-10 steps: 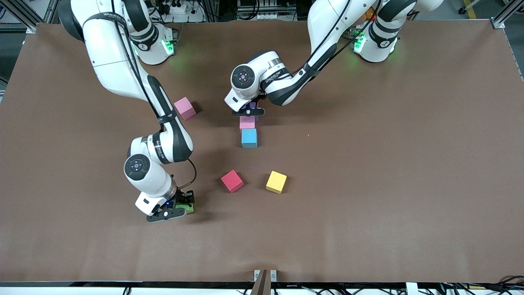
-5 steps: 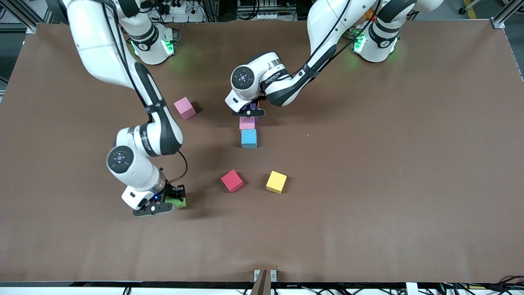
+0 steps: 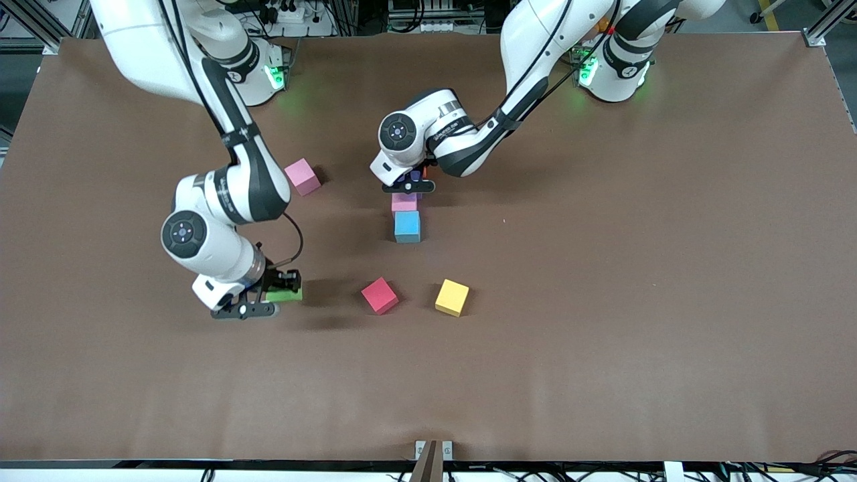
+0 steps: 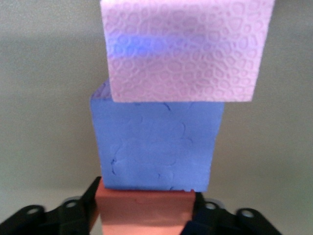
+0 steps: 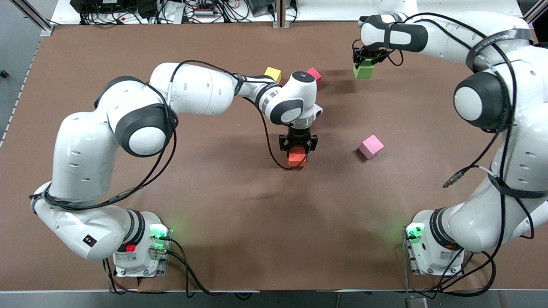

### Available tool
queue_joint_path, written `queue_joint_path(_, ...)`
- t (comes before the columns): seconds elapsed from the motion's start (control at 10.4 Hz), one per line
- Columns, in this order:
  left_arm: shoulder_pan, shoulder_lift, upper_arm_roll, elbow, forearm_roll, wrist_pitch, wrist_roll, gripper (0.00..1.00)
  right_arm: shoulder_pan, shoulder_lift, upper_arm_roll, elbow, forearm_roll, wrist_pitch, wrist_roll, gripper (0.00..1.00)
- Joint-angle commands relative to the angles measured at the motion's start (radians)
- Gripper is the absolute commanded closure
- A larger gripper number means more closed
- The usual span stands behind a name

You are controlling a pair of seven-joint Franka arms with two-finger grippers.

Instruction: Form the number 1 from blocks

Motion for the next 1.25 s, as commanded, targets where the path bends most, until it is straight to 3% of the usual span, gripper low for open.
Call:
queue_joint_path(0.0, -0.020, -0.005, 0.016, 0.029, 0.020, -0.016, -0.007, 0.00, 0.023, -0.100, 0.004, -0.093, 0.008, -0.054, 0.060, 0.56)
queue_joint_path(0.67, 0.005, -0.161, 0.016, 0.041, 0.012, -0.191, -0.053, 0.00, 0.037, -0.120, 0.004, -0.112, 0.006, -0.085, 0.087, 0.56)
queue_joint_path(0.96, 0.197, -0.264, 0.016, 0.043, 0.023, -0.246, -0.044, 0.00, 0.084, -0.108, 0.004, -0.097, 0.008, -0.073, 0.151, 0.56)
queue_joint_path(1.15, 0.319, -0.314, 0.016, 0.043, 0.088, -0.248, -0.035, 0.00, 0.141, -0.063, 0.004, -0.033, 0.006, -0.074, 0.207, 0.56)
